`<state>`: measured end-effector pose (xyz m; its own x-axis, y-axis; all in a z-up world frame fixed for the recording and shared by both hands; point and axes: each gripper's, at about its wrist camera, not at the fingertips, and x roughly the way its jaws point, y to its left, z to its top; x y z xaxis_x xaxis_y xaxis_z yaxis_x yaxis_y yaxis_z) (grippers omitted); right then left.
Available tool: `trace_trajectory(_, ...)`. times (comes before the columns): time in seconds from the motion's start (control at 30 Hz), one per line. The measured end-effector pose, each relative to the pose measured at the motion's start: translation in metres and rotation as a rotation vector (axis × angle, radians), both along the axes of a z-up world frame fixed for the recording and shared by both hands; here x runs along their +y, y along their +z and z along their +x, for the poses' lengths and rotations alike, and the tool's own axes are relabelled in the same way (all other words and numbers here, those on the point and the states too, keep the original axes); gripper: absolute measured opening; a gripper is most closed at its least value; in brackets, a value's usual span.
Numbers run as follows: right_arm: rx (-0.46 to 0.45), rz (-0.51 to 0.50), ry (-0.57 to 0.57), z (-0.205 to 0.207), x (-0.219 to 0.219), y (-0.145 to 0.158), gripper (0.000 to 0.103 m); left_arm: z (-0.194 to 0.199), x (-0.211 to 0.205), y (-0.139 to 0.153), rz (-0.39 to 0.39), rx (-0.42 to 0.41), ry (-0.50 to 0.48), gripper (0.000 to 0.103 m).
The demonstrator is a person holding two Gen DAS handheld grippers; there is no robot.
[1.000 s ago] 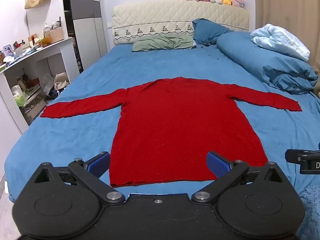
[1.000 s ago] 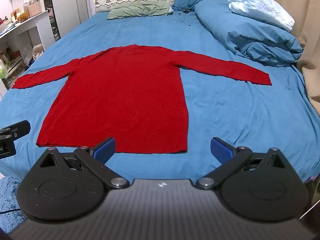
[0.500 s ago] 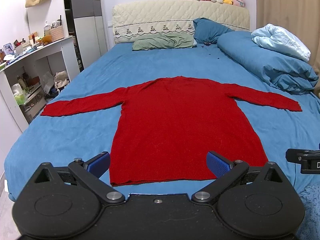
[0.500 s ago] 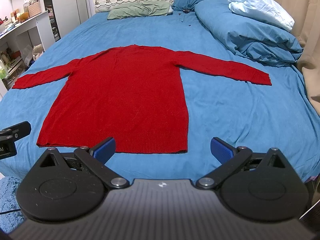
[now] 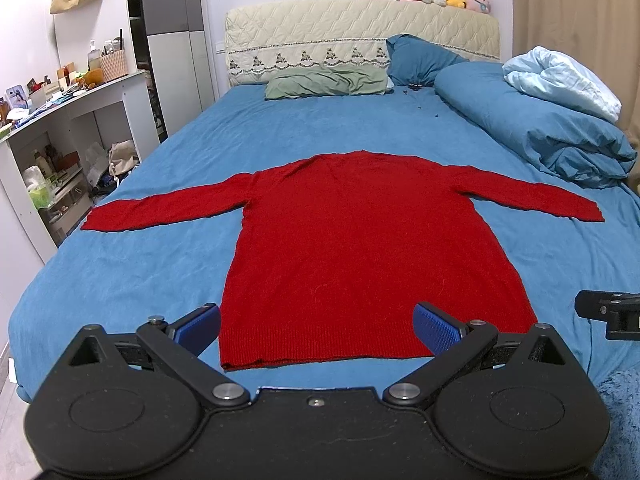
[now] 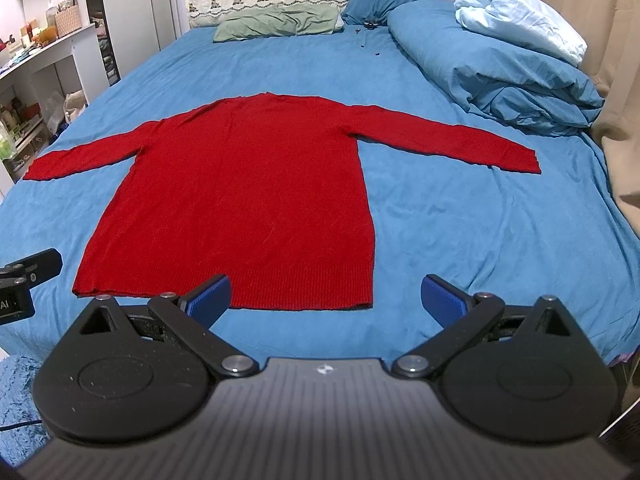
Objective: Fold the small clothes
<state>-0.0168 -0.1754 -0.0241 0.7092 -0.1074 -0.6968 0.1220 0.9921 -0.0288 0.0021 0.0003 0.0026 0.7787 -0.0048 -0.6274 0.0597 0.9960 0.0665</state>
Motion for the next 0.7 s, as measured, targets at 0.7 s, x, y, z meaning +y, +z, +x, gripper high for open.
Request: trace_trajectory(0.7, -0.003, 0.001, 0.001, -0.0005, -0.0011, 0.0027, 0.103, -0.0023, -0.0001, 0.0018, -0.007, -0.004, 0.006, 0.103)
